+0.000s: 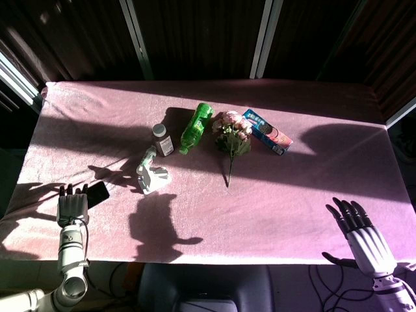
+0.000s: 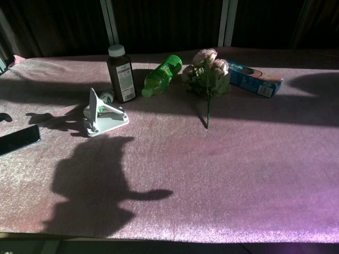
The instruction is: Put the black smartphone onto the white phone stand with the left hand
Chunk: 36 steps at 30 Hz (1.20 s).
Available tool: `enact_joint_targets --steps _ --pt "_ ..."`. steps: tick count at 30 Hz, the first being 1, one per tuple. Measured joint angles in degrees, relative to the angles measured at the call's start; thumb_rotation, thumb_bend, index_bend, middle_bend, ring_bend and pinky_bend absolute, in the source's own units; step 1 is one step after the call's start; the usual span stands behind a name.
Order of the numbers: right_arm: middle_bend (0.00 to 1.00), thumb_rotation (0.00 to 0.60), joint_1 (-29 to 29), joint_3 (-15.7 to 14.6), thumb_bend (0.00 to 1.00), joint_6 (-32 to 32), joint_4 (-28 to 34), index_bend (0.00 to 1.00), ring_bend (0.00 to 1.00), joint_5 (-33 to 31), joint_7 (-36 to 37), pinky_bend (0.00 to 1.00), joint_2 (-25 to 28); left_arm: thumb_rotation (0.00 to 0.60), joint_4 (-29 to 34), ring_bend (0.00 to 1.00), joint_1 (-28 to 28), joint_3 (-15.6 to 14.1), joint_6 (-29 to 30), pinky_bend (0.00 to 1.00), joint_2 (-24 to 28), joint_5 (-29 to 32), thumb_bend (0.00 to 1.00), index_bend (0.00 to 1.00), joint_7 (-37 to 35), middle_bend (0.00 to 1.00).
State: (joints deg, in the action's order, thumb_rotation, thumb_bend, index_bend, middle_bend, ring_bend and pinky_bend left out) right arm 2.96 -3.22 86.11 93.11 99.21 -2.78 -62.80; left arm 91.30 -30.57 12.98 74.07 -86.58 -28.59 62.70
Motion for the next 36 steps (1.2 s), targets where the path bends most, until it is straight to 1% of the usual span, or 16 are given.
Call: enact_joint_targets --steps 2,5,12,14,22,28,30,34,36 --pt "0.00 0.600 0.1 -0.1 0.13 0.0 0.0 0.00 0.00 0.2 0.1 0.00 0.1 0.600 -2.1 0.05 -1.4 0.9 0.7 0.05 -1.2 2.6 0.27 0.12 1.0 0.22" --pt "0.00 0.600 0.0 -0.1 0.13 0.2 0.0 0.00 0.00 0.2 0.3 0.00 0.1 0.600 -3.6 0.05 -2.3 1.7 0.7 0.05 -2.0 4.9 0.27 0.12 1.3 0.22" --pt "0.00 0.600 -0.1 -0.1 0.13 0.7 -0.1 0.00 0.00 0.2 0.6 0.00 0.2 0.600 -5.0 0.07 -3.9 2.2 -2.8 0.06 -2.1 10.0 0.27 0.15 1.7 0.26" --pt "0.00 0.600 0.0 -0.2 0.13 0.6 -0.2 0.00 0.00 0.2 0.6 0.00 0.2 0.600 -5.3 0.07 -4.8 2.2 -3.6 0.06 -2.0 11.0 0.27 0.15 1.6 0.26" --pt "0.00 0.600 0.1 -0.1 0.13 0.4 -0.1 0.00 0.00 -0.1 0.4 0.00 0.2 0.600 -6.8 0.07 -6.7 2.2 -3.5 0.06 -2.6 13.2 0.27 0.15 1.6 0.26" --pt "0.00 0.600 0.2 -0.1 0.13 0.2 -0.1 0.00 0.00 -0.2 0.2 0.00 0.1 0.600 -6.8 0.08 -7.5 2.2 -5.2 0.07 -1.9 15.6 0.28 0.15 1.5 0.27" --pt "0.00 0.600 0.2 -0.2 0.13 0.1 -0.1 0.00 0.00 -0.2 0.2 0.00 0.1 0.600 -6.7 0.09 -7.8 2.3 -6.3 0.07 -1.5 16.9 0.28 0.16 1.5 0.28" --pt "0.00 0.600 0.3 -0.2 0.13 -0.1 -0.1 0.00 0.00 -0.3 0.0 0.00 0.0 0.600 -6.7 0.12 -8.8 2.6 -8.6 0.08 -0.6 19.3 0.28 0.20 1.4 0.36" --pt "0.00 0.600 0.3 -0.2 0.13 -0.1 -0.1 0.00 0.00 -0.4 0.1 0.00 0.1 0.600 -6.3 0.13 -9.2 2.7 -9.7 0.08 0.2 20.1 0.28 0.20 1.0 0.37"
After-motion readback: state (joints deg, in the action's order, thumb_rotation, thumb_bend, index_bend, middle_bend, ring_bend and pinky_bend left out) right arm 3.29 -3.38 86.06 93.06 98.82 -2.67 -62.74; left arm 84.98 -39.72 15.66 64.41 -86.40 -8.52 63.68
